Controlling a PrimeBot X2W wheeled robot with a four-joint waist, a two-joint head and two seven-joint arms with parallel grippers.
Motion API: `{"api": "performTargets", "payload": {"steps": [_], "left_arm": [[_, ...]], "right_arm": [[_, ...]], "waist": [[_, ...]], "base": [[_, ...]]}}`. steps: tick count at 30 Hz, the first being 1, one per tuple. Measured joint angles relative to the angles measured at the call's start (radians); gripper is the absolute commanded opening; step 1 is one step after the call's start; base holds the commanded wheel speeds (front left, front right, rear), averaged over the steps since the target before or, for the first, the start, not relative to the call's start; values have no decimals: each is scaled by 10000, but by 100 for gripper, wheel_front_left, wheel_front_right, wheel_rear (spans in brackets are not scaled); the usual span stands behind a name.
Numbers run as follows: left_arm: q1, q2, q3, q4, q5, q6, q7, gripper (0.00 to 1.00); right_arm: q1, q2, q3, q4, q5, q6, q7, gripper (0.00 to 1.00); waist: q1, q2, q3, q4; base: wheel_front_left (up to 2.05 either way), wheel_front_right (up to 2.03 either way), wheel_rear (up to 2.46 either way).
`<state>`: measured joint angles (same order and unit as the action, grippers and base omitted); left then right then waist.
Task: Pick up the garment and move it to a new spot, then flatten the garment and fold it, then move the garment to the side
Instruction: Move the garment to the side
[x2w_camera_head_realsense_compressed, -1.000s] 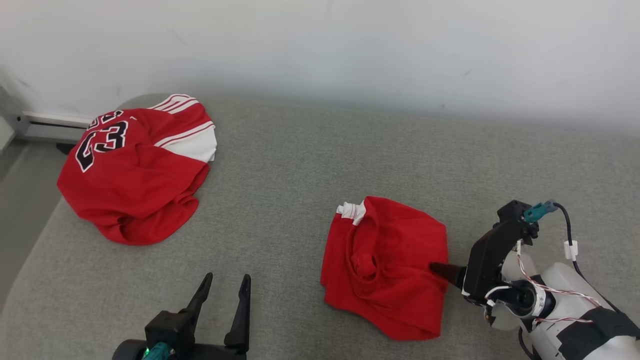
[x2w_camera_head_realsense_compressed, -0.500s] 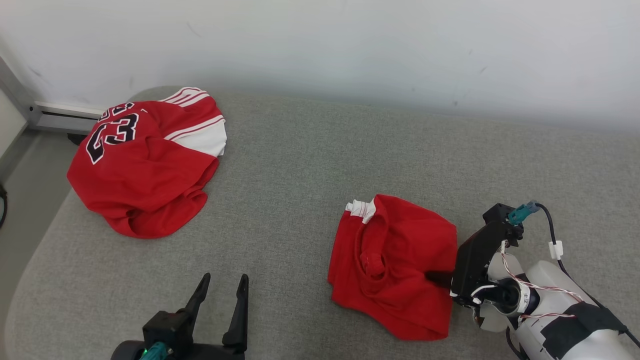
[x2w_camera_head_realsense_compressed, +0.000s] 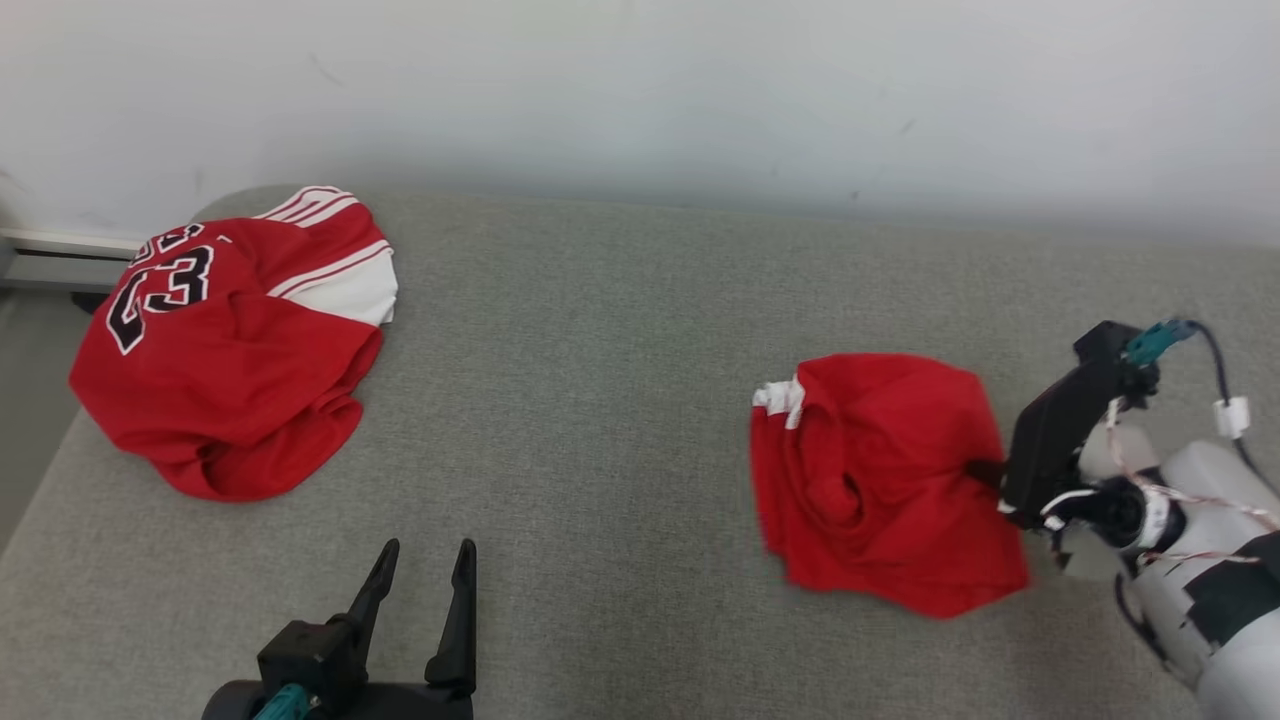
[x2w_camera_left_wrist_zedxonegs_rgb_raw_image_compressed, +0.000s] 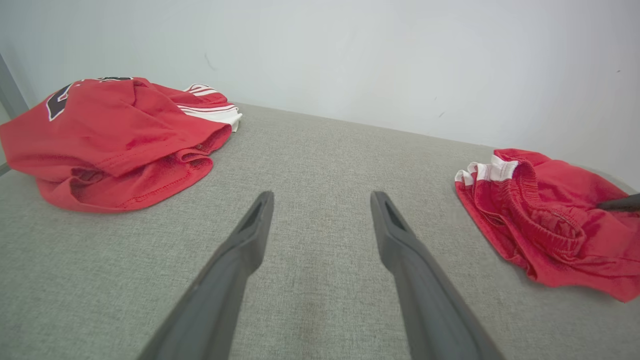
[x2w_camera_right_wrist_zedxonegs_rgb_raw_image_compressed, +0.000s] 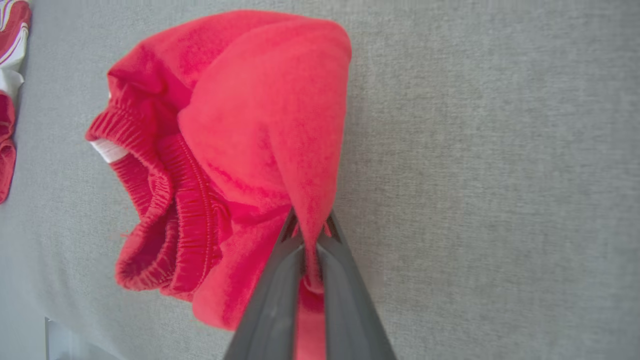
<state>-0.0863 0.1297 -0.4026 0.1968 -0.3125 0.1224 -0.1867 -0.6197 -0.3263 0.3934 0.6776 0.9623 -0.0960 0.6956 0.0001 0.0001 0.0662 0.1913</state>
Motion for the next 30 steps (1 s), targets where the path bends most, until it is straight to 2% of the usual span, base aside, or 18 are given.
{"api": "performTargets", "payload": {"steps": [4, 7, 19, 25, 30], "left_arm": [[4, 50, 21, -123, -27, 0, 0, 100], [1, 92, 29, -228, -33, 0, 0, 100], [-192, 314, -23, -899, 42, -98, 15, 100], [-441, 408, -21, -1221, 79, -173, 46, 100], [-464, 581, 6, -1496, 211, -186, 104, 100]], "right_arm": [[-251, -426, 4, 0, -242, 10, 81, 0], [-365, -930, 23, 13, -428, 140, 184, 0], [-1371, -2604, -284, 144, -1047, 73, 272, 0], [-1563, -2823, -359, 79, -1237, -21, 261, 0], [-1918, -3329, -410, 117, -1517, -100, 263, 0]], "waist": [[0, 0, 73, -132], [0, 0, 205, -234], [0, 0, 1107, -542], [1, 0, 1591, -599], [0, 0, 1969, -621]], "base": [[0, 0, 0], [0, 0, 0], [0, 0, 0], [0, 0, 0], [0, 0, 0]]}}
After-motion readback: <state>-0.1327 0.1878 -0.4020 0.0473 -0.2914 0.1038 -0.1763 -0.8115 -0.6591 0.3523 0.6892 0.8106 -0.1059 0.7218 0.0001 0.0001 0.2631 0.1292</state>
